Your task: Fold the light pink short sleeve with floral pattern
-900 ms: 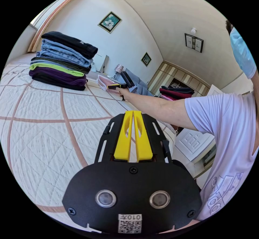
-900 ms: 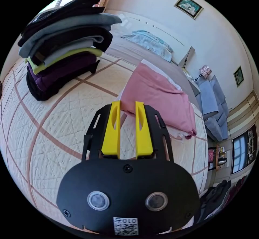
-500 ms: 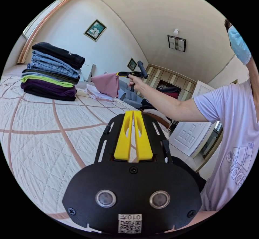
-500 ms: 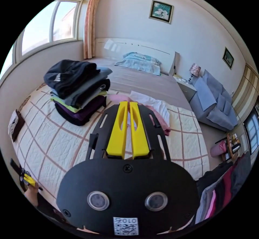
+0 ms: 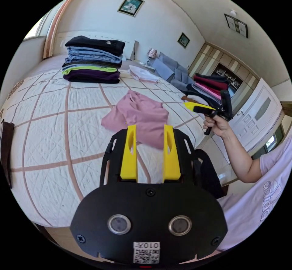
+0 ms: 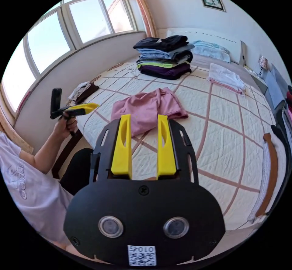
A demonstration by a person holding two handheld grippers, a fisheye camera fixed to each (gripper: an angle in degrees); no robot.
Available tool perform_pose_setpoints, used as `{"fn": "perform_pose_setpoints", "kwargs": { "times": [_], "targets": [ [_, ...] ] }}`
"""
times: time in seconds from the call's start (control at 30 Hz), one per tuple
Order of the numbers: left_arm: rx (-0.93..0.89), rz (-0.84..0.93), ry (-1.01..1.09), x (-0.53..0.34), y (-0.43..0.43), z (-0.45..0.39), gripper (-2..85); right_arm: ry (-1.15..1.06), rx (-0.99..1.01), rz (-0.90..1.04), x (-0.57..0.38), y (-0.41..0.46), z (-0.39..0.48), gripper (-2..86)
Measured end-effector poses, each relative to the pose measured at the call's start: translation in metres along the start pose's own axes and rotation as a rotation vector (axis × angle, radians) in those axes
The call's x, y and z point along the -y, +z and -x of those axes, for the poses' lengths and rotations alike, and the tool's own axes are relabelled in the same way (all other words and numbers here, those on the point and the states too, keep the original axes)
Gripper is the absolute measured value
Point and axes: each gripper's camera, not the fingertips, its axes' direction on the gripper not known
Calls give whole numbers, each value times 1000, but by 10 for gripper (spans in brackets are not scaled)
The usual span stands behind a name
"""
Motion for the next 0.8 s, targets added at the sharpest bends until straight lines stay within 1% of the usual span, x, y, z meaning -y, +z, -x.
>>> {"fn": "perform_pose_setpoints", "kwargs": {
  "times": [0.07,0.13,0.2,0.27,0.33,0.4,0.43,0.5,0.53,0.6,0.63,0.67,0.73,0.8],
  "targets": [
    [9,-8,55,-18,-4,-29,114,36,-68,-4,7,18,-8,116],
    [42,-16,75,-35,-8,-46,116,80,-70,12,16,42,-18,113],
    [79,-2,70,-51,-10,-55,119,144,-7,94,25,84,-33,95],
    [78,30,38,-65,-14,-55,124,170,-1,185,27,105,-36,72],
    [87,45,38,-69,-20,-55,130,208,-51,137,25,90,-27,59],
    [142,36,81,-68,-29,-63,137,189,-81,67,19,60,-5,56],
    [165,27,116,-64,-32,-71,141,176,-79,50,16,53,2,55],
    [165,16,173,-55,-31,-87,146,80,-26,10,3,31,26,54],
    [123,0,198,-49,-29,-96,150,36,-4,-1,-1,26,34,54],
    [-12,-24,135,-40,-25,-97,154,-224,84,-28,-17,8,70,53],
    [-105,-22,69,-36,-22,-94,157,-289,110,-24,-21,5,78,53],
    [-124,35,45,-34,-16,-93,160,-328,117,-48,-32,-2,85,53],
    [-131,84,35,-36,-6,-100,163,-315,116,-77,-49,-7,77,53],
    [-194,142,54,-38,4,-110,164,-270,261,-42,-65,-6,46,53]
  ]
}}
